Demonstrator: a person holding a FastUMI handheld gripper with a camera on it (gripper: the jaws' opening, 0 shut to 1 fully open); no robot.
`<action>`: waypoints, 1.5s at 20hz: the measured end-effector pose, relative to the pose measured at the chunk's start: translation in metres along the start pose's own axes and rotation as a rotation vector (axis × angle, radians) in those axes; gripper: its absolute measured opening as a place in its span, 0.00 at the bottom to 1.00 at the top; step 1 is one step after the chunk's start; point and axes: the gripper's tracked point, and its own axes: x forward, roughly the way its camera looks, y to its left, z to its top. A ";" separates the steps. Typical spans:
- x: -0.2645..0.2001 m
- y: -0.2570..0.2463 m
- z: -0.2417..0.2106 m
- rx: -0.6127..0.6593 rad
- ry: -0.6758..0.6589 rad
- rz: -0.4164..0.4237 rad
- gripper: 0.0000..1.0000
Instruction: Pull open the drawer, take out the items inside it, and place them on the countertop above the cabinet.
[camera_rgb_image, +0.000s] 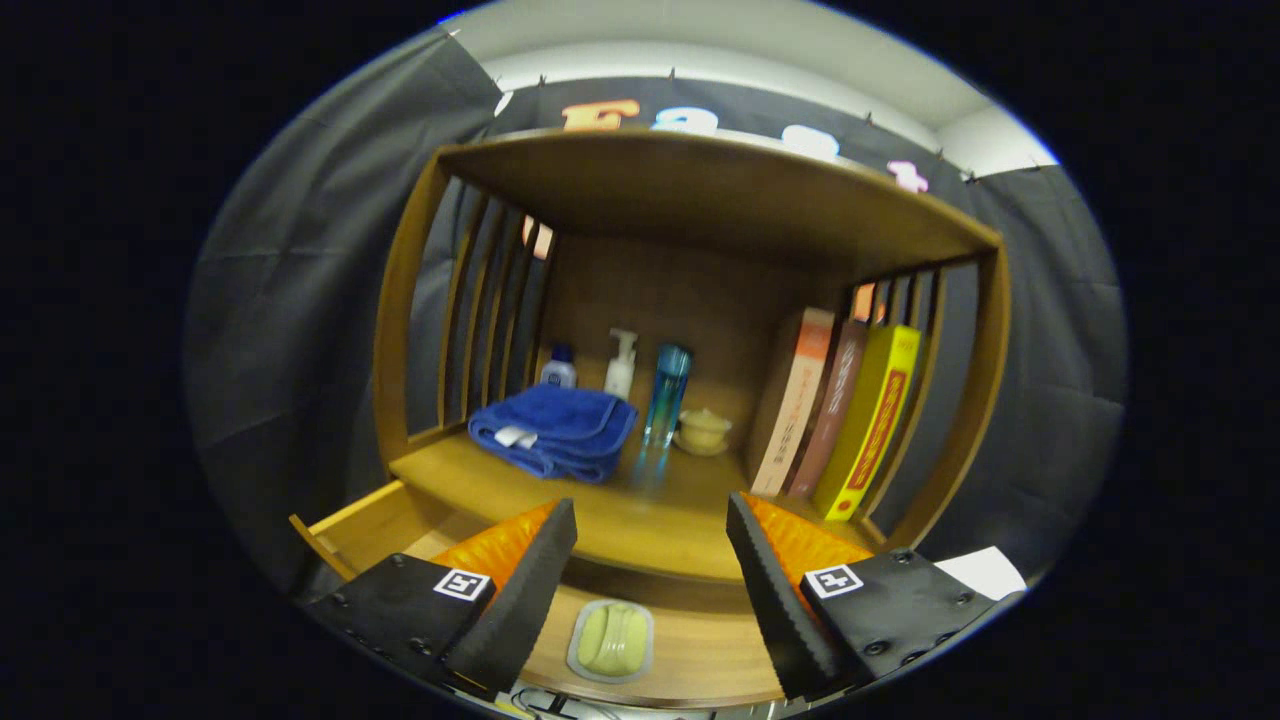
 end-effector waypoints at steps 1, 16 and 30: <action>0.010 -0.001 -0.019 0.002 0.053 0.000 0.99; 0.040 0.016 -0.151 0.012 0.395 0.046 0.97; 0.034 0.025 -0.182 0.082 0.549 0.092 0.93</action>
